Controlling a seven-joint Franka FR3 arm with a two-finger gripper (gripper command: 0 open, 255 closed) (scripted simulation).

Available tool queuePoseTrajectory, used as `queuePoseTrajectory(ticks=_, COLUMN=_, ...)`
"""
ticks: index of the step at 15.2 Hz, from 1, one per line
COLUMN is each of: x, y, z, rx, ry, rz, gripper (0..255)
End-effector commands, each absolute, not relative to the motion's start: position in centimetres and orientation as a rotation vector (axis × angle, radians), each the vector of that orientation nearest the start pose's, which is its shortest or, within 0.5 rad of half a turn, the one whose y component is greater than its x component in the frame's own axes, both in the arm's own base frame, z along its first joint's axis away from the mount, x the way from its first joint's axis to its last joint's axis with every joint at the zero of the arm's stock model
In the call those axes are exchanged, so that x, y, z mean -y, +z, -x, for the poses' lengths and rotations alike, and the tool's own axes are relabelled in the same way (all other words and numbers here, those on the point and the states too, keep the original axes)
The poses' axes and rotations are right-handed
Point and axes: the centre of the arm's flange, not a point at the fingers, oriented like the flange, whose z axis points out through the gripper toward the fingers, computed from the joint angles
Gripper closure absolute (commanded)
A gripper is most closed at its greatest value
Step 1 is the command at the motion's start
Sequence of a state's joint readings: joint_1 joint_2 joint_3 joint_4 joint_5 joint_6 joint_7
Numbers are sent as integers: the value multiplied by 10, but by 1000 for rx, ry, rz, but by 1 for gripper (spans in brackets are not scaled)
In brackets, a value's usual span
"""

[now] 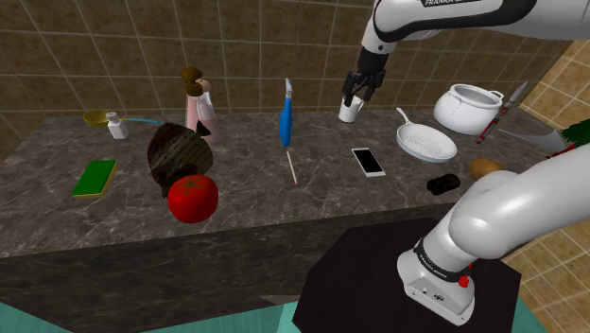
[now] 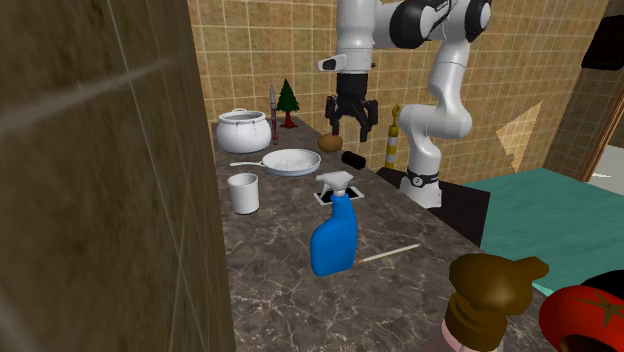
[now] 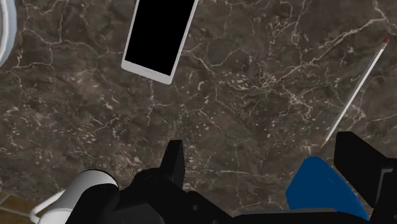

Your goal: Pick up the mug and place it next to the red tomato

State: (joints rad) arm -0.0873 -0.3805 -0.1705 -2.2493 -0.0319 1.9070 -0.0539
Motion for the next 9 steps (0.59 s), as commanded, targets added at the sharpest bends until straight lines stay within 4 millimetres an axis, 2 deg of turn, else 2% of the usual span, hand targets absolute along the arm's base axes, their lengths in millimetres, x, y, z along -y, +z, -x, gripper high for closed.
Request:
queuePoseTrajectory(ticks=1, x=140, y=506, z=-441, rx=-280, ry=-47, rz=3110, gripper=0)
queuePoseTrajectory(ticks=9, x=214, y=463, z=-502, rx=-268, ry=-1, rz=3146, gripper=0)
